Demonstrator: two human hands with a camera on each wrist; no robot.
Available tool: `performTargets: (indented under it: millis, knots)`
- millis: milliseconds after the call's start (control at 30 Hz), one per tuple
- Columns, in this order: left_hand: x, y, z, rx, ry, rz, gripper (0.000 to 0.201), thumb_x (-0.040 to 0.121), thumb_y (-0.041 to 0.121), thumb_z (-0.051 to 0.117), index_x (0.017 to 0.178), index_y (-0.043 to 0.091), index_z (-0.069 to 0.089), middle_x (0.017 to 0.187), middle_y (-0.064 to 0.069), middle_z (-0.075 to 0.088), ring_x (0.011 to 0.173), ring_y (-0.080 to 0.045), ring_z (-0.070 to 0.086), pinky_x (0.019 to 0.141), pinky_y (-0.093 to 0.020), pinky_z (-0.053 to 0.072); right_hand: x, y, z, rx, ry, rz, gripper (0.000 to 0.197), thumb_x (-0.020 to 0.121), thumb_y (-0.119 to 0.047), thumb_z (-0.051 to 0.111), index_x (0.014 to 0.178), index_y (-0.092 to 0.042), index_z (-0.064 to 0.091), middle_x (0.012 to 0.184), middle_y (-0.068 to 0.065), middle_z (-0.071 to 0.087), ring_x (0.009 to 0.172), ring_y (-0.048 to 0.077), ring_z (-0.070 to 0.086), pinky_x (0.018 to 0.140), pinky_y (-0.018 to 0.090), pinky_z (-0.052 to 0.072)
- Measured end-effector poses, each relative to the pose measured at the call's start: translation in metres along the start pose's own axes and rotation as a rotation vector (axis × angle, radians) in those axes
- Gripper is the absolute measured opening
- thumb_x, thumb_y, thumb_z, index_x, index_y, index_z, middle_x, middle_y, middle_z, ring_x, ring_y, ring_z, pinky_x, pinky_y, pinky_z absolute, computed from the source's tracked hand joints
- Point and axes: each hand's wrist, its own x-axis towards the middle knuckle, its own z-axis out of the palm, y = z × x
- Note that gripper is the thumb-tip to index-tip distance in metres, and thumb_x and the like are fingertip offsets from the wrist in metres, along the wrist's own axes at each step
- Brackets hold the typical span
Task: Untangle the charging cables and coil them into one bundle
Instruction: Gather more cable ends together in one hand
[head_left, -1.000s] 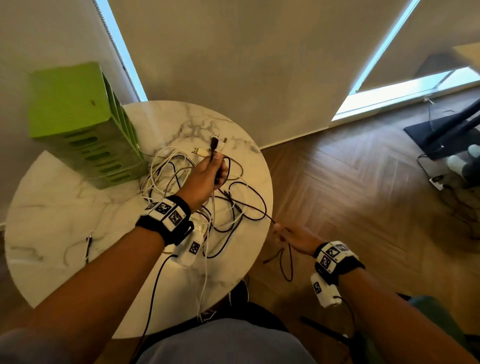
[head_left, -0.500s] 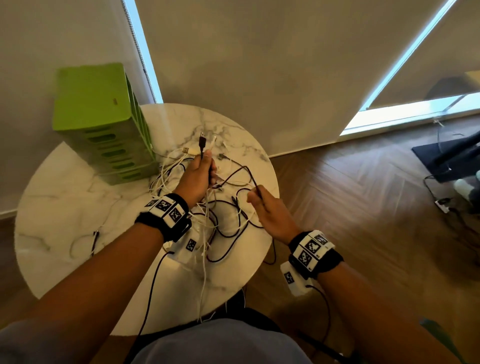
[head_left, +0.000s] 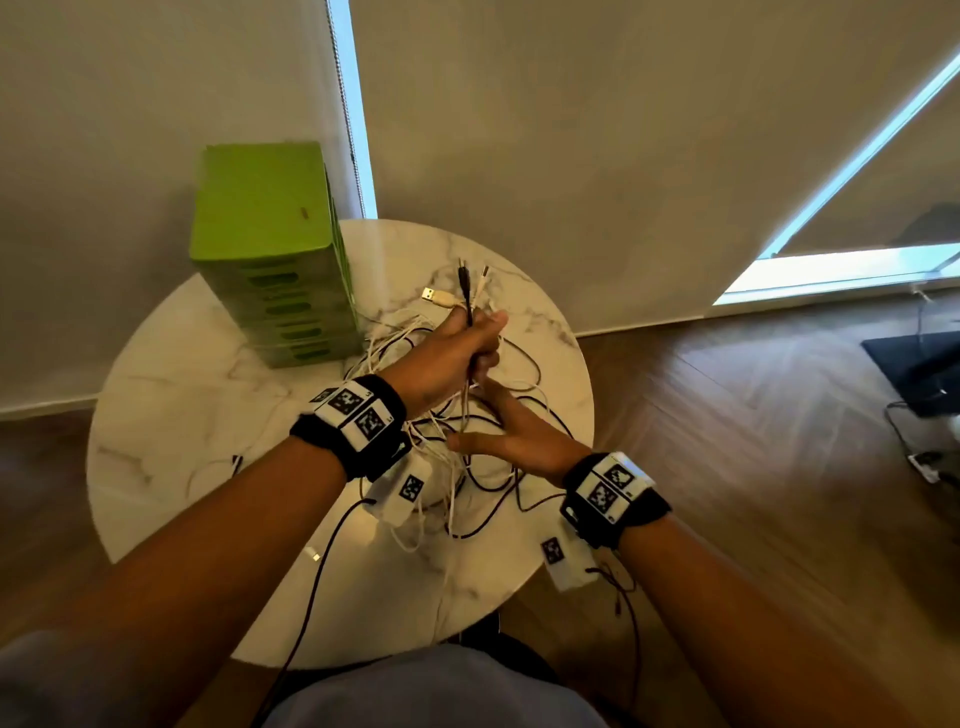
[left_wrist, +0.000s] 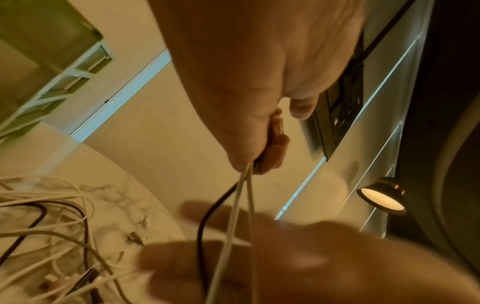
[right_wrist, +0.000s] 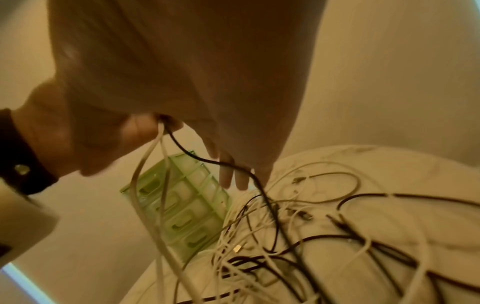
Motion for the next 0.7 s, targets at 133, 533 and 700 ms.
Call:
performTargets:
  millis: [133, 533, 700]
  knots:
    - [-0.008, 0.018, -0.003, -0.008, -0.074, -0.049, 0.026, 0.106, 0.031, 0.044, 0.086, 0.017, 0.038, 0.068, 0.002, 0.046, 0.067, -0.019, 0.057, 0.069, -0.031, 0.044, 0.014, -0.005, 0.019, 0.193, -0.162, 0.135, 0.041, 0.095, -0.051, 0.059, 0.102, -0.012, 0.071, 0.11, 0.01, 0.073, 0.109, 0.031, 0.065, 0.113, 0.055, 0.04]
    - [0.009, 0.024, -0.036, -0.247, 0.142, 0.019, 0.036, 0.109, 0.034, 0.033, 0.075, 0.021, 0.037, 0.059, 0.006, 0.027, 0.053, -0.009, 0.029, 0.054, -0.023, 0.031, 0.017, 0.009, -0.024, -0.512, 0.127, -0.221, 0.049, 0.098, -0.044, 0.059, 0.134, -0.019, 0.035, 0.098, -0.012, 0.056, 0.086, 0.0, 0.06, 0.072, 0.028, 0.047]
    - [0.03, -0.006, -0.035, 0.017, 0.27, -0.069, 0.032, 0.106, 0.025, 0.046, 0.077, 0.024, 0.033, 0.058, 0.012, 0.032, 0.049, -0.006, 0.026, 0.05, -0.023, 0.021, 0.021, 0.021, -0.009, -0.402, -0.001, -0.224, 0.037, 0.102, -0.056, 0.039, 0.109, -0.024, 0.058, 0.102, -0.004, 0.058, 0.097, 0.009, 0.056, 0.089, 0.03, 0.046]
